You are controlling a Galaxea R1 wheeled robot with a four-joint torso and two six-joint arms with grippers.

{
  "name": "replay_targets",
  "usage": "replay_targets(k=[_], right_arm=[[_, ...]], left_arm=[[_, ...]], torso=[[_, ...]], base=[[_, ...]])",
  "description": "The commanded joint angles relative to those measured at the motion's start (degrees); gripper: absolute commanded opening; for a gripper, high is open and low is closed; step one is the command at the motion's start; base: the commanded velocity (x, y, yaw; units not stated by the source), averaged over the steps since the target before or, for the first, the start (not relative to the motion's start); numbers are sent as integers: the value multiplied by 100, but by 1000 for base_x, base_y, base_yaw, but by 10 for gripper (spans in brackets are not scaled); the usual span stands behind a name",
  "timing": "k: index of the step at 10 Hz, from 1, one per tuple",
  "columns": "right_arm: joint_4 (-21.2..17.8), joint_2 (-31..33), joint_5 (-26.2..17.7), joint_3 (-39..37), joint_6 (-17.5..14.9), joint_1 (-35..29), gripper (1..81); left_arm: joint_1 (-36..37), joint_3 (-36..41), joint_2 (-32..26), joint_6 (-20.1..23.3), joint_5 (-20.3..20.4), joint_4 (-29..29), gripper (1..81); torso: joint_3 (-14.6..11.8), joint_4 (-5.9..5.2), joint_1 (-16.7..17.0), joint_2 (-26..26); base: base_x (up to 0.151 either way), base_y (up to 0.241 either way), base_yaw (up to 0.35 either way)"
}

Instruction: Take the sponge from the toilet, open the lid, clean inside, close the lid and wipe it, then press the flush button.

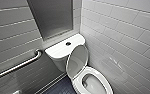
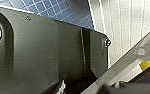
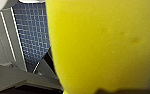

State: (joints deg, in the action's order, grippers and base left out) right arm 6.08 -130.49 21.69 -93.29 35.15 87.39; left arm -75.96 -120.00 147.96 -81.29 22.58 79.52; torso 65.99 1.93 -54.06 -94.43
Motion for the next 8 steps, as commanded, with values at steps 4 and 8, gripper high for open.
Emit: replay_targets(k=[4,8], right_arm=[[288,29,-279,-223,-8,81,10],[288,-41,-287,-337,1,81,10]], left_arm=[[647,258,-20,-238,-114,46,811],[990,48,15,-317,-131,-42,811]], torso=[[0,0,771,1204],[2,0,712,1110]], base=[[0,0,0],[0,0,0]])
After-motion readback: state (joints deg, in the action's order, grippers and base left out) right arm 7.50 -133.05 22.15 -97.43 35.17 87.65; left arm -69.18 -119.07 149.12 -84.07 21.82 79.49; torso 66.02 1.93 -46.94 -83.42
